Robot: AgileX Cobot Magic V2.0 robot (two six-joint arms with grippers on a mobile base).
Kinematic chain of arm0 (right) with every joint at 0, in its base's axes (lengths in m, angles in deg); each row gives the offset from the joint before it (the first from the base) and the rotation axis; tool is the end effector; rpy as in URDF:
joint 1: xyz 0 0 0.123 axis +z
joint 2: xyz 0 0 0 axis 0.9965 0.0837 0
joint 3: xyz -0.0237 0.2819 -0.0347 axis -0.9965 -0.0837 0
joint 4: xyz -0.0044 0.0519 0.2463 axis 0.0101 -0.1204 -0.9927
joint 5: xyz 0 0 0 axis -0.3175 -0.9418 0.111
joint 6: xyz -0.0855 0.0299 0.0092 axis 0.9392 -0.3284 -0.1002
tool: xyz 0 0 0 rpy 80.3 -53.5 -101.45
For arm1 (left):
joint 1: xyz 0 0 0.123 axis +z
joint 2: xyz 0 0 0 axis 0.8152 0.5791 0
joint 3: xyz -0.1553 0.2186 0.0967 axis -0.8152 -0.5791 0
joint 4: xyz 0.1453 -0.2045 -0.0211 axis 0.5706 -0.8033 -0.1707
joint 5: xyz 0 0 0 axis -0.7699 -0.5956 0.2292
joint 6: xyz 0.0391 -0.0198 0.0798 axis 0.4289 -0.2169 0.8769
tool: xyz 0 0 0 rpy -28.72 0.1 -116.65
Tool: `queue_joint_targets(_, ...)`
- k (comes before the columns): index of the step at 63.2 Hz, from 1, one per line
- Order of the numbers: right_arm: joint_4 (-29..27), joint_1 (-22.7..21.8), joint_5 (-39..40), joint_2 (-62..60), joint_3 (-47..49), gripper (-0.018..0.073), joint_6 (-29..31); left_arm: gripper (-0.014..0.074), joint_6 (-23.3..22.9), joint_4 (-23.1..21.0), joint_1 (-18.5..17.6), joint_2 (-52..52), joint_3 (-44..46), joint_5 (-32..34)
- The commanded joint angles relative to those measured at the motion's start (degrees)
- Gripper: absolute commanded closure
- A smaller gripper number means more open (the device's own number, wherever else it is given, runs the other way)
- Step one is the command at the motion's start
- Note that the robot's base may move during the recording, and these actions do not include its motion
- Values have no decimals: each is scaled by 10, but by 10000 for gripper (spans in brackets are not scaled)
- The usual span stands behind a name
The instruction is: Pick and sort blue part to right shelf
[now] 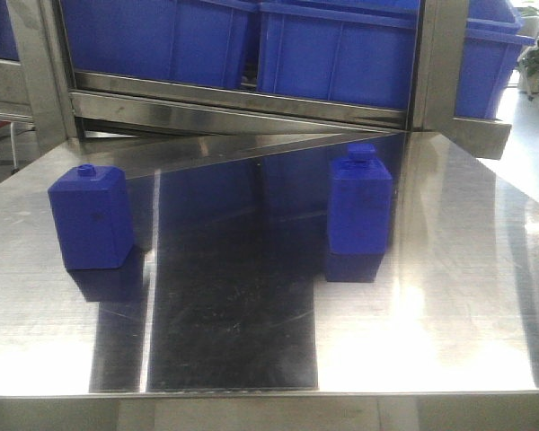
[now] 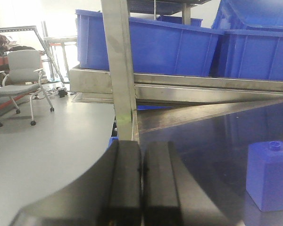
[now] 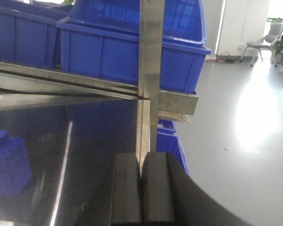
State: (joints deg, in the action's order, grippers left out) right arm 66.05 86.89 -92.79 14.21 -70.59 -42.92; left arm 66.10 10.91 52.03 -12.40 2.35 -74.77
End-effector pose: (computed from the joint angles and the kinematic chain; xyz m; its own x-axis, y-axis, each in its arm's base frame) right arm 0.0488 0.0016 0.2342 0.0135 0.0190 -0.9997 -0.0321 0.9993 0.0186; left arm 0.0560 -0.0025 0.2104 0.0806 0.0356 -0.9961 0.0423 0.9983 0.0391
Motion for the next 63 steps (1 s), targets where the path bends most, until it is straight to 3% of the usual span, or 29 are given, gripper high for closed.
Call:
queue_joint_targets(1,-1,-3,-2,9,46,531,4,472,-4,-1,1,-11,-14,46)
queue_joint_targets(18,-1,3,-35,111,97,531,4,472,-4,-1,1,-11,-14,46)
queue_joint_targets(34,4,48,-31,277,160,531,-11,472,-4,-1,1,-11,-14,46)
queue_joint_targets(52,19,103,-62,448,246,522,-106,472,-4,-1,1,-11,-14,46)
queue_joint_targets(57,20,118,-84,494,273,449,-108,472,-4,-1,1,-11,-14,46)
queue_joint_targets(63,20,133,-129,556,317,239,-142,472,-4,-1,1,-11,-14,46)
